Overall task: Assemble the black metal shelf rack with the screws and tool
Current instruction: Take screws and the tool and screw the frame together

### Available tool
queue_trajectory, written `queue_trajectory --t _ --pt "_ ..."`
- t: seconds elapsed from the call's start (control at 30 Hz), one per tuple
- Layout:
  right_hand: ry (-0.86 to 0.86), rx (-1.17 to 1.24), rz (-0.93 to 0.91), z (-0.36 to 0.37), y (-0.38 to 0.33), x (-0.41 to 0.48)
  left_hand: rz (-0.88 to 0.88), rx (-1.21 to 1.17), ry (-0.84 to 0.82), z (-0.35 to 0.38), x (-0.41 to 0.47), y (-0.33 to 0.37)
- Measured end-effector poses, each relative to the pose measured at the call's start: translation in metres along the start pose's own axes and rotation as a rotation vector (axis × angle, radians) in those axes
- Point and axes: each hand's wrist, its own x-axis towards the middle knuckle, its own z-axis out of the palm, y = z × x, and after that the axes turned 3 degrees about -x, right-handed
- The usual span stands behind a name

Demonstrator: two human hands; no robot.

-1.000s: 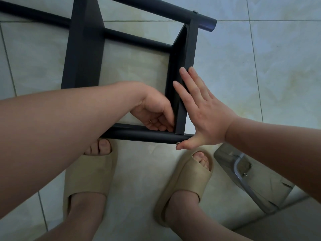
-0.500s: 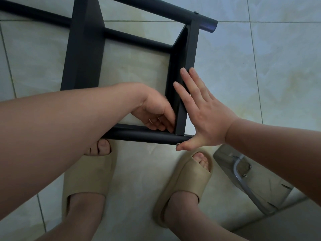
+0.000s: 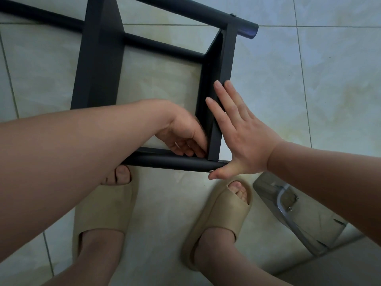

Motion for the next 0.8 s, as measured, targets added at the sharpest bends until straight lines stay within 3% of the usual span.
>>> queue_trajectory --t 0.8 --pt "0.036 -0.002 -0.018 0.0036 0.002 0.0003 0.001 -0.061 -0.041 -0.0012 -0.0033 0.0003"
